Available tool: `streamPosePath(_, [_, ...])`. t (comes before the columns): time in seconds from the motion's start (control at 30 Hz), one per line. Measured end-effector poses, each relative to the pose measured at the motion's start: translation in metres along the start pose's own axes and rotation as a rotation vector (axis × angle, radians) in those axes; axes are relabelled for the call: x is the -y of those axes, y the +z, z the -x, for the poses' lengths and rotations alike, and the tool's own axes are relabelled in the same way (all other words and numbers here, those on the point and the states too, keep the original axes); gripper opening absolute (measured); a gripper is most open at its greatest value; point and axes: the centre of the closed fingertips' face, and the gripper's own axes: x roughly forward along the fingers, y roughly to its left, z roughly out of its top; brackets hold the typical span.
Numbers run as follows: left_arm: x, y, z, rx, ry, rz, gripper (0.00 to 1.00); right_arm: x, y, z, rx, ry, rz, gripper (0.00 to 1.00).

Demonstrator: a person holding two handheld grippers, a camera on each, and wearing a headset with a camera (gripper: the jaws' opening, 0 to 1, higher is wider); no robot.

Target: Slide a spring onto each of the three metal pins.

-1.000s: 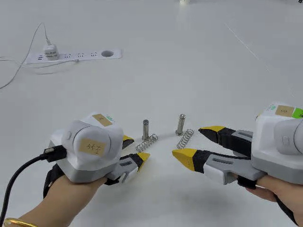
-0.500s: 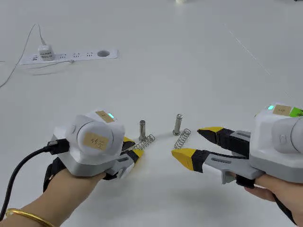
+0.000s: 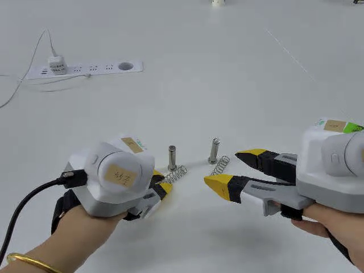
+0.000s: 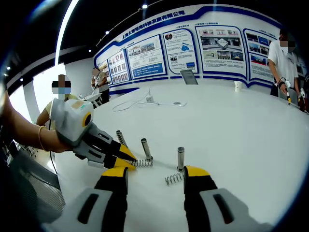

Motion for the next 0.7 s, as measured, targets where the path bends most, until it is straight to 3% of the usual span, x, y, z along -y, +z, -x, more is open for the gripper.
streamPosePath(0.3, [0.008,0.017,0.022,0.094,0.014,0.061,0.1,-0.006,0.02,0.001,0.065,0.031,-0.142,0.45])
streamPosePath(0.53, [0.009,0.033,0.039,0.208,0.021,0.178,0.1,-0.019,0.033,-0.002,0.098,0.083,-0.214,0.42])
streamPosePath(0.7, [0.007,0.045,0.054,0.285,0.022,0.246,0.1,-0.031,0.042,-0.004,0.12,0.134,-0.308,0.39])
